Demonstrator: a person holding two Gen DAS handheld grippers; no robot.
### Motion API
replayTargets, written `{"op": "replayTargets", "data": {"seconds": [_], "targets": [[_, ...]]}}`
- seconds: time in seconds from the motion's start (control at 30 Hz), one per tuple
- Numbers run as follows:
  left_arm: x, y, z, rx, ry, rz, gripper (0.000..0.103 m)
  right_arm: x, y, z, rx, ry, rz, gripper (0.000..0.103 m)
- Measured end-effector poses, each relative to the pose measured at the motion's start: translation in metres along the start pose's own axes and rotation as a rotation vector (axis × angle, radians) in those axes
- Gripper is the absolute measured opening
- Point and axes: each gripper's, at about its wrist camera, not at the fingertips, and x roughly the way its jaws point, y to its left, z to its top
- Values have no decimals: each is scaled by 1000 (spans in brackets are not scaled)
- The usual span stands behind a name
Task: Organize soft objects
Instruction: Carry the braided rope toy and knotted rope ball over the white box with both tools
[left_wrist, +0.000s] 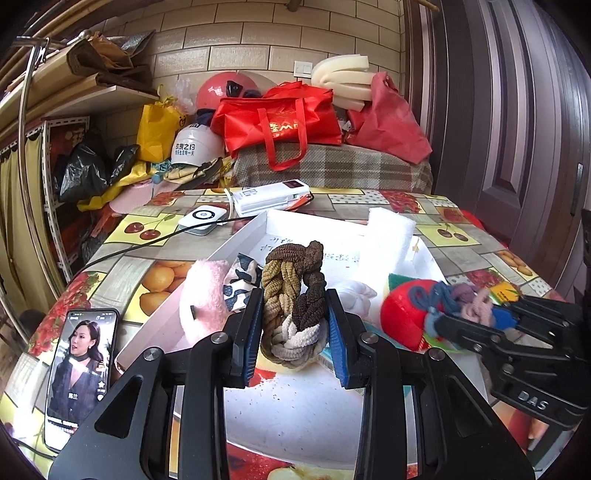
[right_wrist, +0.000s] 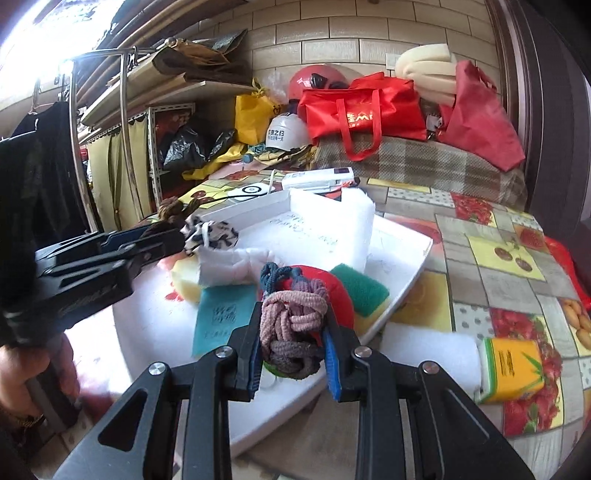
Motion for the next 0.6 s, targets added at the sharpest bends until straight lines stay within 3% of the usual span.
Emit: {"op": "replayTargets", "data": {"seconds": [0.6], "targets": [[17, 13, 6, -34, 32, 2, 32, 32, -1, 23, 23, -10, -23, 27]]}}
